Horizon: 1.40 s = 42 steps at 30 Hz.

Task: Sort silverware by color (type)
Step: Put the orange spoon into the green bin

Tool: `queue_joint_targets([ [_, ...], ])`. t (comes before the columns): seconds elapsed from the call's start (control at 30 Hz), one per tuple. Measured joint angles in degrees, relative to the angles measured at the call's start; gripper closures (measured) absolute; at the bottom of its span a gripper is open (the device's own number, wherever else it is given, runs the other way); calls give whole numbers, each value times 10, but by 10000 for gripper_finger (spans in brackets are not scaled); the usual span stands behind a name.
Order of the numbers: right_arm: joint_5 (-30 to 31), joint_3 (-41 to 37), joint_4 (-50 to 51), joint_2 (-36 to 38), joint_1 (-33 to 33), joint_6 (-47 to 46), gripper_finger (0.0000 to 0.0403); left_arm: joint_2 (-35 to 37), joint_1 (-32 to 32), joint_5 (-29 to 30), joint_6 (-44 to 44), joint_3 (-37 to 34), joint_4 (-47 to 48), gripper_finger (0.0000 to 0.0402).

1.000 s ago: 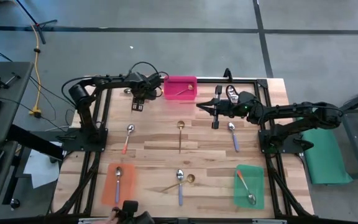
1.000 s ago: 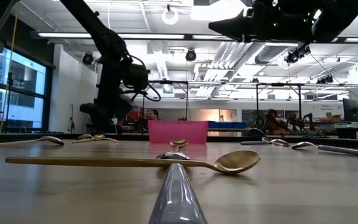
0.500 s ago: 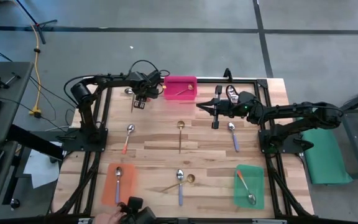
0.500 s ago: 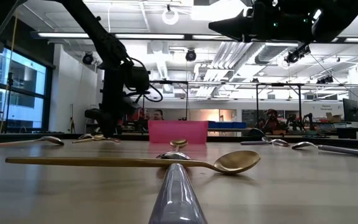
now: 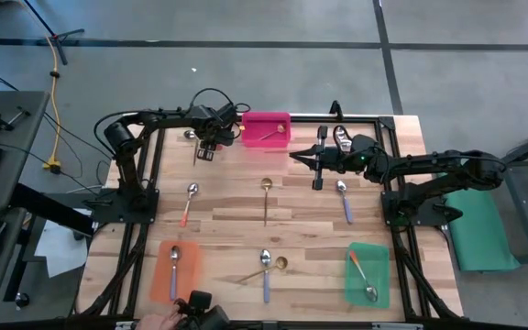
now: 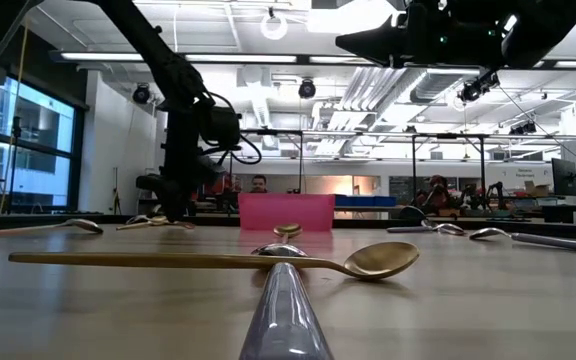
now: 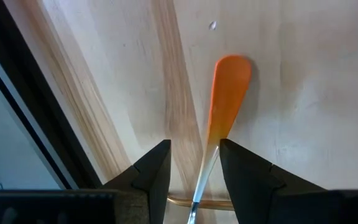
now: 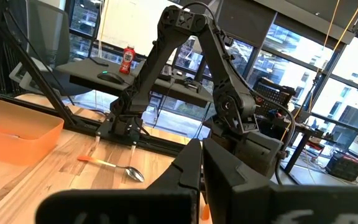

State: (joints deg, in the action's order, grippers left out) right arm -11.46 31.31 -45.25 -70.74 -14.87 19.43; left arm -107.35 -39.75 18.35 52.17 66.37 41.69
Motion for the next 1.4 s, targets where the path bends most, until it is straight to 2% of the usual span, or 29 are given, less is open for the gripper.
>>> queue_joint_targets([
  [0.47,0,0,0,0,0,0,403,0,15,1,-15,0,13,268],
  [0.77,0,0,0,0,0,-1,403,0,15,1,-10,0,-15,268],
  [1.4,0,0,0,0,0,-1,403,0,-9,-33,-6,0,-13,268],
])
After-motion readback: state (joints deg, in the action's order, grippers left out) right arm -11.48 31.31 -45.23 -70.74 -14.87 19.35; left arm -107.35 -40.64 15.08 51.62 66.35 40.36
